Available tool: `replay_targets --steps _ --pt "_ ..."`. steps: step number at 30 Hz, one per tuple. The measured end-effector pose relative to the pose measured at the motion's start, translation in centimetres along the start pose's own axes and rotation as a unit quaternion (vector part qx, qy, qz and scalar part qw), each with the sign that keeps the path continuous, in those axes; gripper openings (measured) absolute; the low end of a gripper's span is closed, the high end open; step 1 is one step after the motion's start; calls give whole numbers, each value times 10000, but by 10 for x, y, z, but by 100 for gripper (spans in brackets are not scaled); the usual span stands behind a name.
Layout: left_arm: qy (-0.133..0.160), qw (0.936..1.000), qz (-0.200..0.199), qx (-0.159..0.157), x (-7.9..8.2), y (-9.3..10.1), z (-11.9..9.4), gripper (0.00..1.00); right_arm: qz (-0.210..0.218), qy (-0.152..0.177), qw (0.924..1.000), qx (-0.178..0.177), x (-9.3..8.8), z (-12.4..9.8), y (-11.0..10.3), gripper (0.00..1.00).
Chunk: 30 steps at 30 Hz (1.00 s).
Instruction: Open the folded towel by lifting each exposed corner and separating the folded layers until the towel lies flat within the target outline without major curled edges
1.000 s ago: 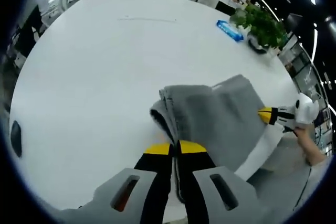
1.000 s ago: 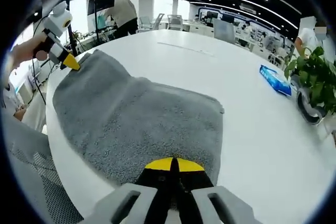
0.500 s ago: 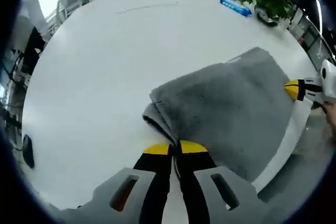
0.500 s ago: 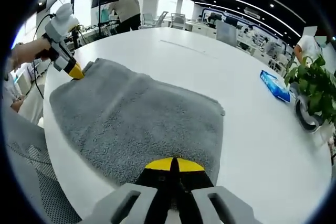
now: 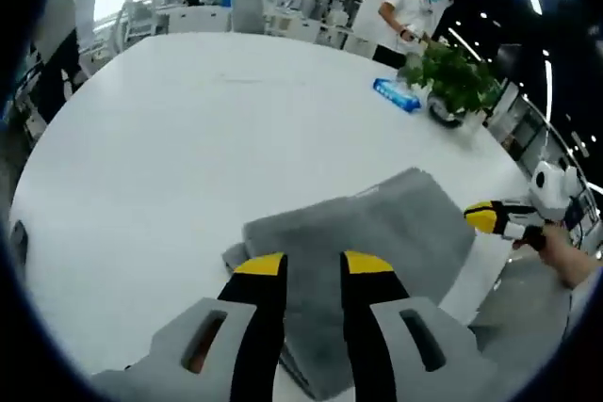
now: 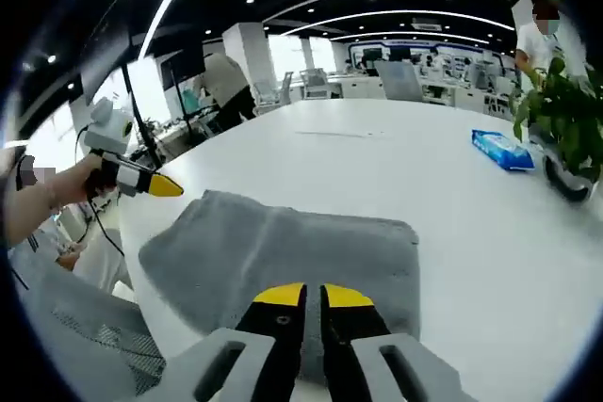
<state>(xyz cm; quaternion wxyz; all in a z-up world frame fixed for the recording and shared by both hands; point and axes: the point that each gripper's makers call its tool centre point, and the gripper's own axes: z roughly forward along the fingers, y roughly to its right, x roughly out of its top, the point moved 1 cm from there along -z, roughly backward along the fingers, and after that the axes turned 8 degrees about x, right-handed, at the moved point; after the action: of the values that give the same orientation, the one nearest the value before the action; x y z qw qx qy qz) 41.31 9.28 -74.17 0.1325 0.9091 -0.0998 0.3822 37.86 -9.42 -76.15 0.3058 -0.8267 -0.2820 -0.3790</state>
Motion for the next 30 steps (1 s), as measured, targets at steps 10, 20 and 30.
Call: replay_targets --steps 10,20,30 --pt "-519 9719 2174 738 -44 39 70 0 -1656 -1436 9752 306 -44 57 -46 0" --pt "-108 9735 1984 1130 -37 40 65 0 -2147 -1271 9667 570 -39 55 -47 0" --pt "-715 9645 2384 880 -45 30 57 0 -2121 -1438 9651 537 -36 58 -43 0"
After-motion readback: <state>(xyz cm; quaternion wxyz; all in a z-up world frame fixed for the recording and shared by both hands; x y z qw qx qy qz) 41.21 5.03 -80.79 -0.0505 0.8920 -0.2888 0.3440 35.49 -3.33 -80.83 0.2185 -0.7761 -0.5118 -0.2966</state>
